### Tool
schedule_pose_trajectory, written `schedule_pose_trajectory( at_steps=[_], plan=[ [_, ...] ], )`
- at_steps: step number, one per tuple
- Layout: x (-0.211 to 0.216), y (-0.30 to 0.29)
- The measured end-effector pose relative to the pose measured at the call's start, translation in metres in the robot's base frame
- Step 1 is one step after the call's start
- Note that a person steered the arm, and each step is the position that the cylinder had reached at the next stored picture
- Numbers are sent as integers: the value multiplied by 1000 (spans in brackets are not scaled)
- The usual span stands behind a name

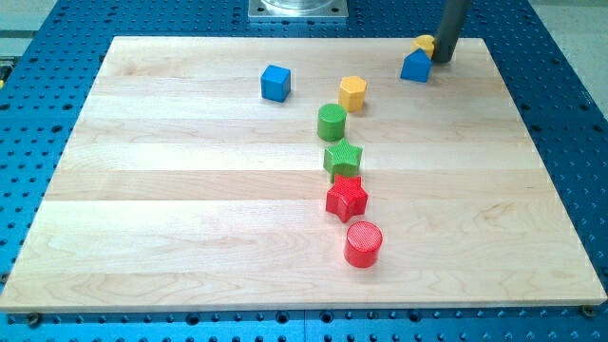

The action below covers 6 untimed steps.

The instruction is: Place your hand to the right of the yellow hexagon

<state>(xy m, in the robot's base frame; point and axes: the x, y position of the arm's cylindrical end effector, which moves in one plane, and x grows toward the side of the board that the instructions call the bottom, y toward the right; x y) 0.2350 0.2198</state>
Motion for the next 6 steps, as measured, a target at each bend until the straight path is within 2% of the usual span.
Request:
schedule_pose_trajectory(
  at_steps=[1, 2, 3, 4, 6],
  plan=[
    [-7, -2],
    [25, 4],
    [81, -5],
    [100, -61],
    [101, -80]
  ],
)
